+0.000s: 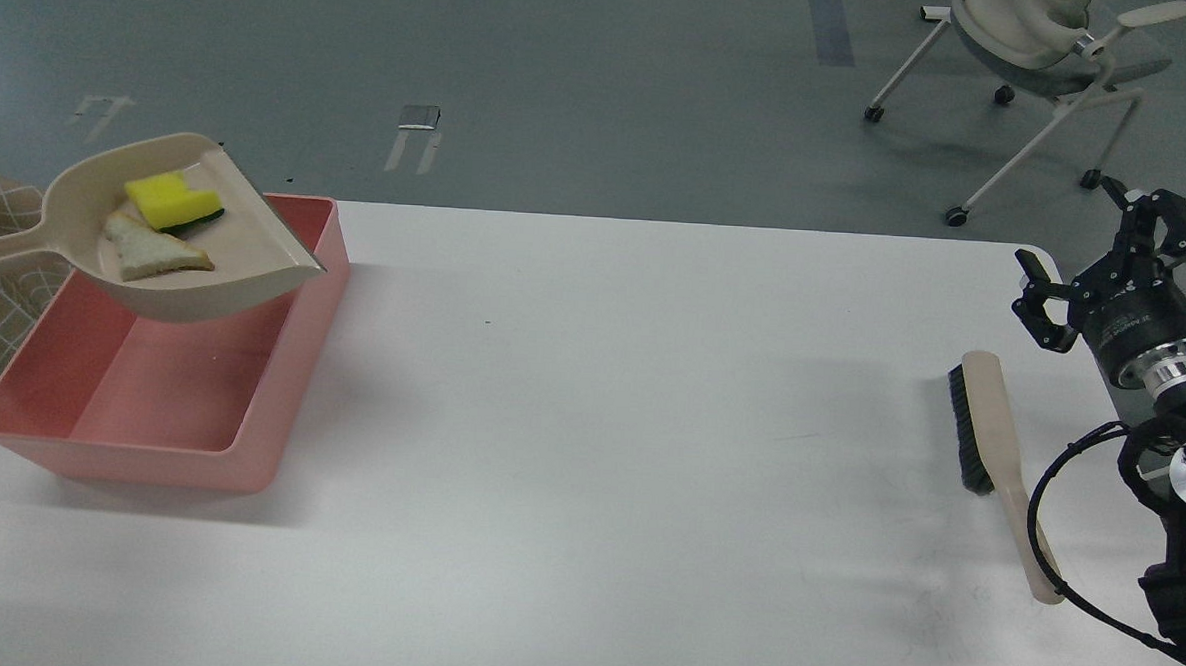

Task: Sweep and dump garbage into bin
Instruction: 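Lift the dustpan with the left gripper and carry it over the bin, then tilt the dustpan with the left gripper to dump garbage into the bin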

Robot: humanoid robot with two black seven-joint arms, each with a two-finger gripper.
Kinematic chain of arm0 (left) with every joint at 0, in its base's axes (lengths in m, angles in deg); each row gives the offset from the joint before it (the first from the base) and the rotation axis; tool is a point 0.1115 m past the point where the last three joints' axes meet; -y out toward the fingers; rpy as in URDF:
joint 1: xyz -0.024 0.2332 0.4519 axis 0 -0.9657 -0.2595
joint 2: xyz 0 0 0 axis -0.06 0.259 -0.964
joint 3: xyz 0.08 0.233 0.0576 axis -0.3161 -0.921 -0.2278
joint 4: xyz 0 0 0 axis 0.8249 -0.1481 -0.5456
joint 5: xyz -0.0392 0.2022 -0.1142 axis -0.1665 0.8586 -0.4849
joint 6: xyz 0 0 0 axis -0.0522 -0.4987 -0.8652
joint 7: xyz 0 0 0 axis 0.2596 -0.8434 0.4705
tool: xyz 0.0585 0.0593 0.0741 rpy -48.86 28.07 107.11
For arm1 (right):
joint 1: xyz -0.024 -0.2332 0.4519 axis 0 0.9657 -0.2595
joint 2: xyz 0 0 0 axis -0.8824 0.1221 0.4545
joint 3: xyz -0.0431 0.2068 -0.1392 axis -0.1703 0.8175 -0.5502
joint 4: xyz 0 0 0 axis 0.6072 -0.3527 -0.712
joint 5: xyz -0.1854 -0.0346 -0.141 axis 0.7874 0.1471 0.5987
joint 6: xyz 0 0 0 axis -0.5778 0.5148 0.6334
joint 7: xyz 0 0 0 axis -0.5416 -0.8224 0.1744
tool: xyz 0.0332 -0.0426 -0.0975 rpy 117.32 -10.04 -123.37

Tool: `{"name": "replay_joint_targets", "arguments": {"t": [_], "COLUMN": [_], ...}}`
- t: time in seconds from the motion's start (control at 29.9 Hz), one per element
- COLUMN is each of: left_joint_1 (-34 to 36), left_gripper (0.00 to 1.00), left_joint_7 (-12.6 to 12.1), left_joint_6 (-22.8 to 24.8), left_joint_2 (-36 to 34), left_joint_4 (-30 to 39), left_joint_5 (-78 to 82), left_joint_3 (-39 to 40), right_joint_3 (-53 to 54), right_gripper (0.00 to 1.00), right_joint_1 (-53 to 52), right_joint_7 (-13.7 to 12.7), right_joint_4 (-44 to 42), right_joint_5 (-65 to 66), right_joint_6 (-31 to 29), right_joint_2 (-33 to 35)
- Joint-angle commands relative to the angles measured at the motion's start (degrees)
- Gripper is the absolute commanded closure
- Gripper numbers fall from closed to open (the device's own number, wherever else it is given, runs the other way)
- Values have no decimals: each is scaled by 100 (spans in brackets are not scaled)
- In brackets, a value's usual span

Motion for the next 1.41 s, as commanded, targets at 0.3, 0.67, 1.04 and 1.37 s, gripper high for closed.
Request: {"name": "replay_joint_targets", "arguments": {"t": [0.3,0.67,1.04,1.37], "left_joint_1": [-501,-598,-589,-563], "left_gripper": [100,100,100,100], "left_joint_7": [-34,-201,-192,-192], "left_joint_6": [332,340,340,367], "left_joint_2": [-300,-1503,-2646,-3455], "left_joint_4": [-309,-361,-458,-511], "left_joint_5": [319,1277,1277,1286], "left_joint_3": [383,445,463,586], "right_joint_3": [-14,-5,3,3], "right_gripper": [1,1,1,1], "right_joint_1": [-66,-92,-74,-39], "right_joint_7": [26,26,26,34], "right_joint_4": [26,26,-1,-18], "right_joint_5": [-35,-324,-342,-535], "right_joint_6": [0,0,0,0], "right_joint_2": [-42,-7,2,11]}}
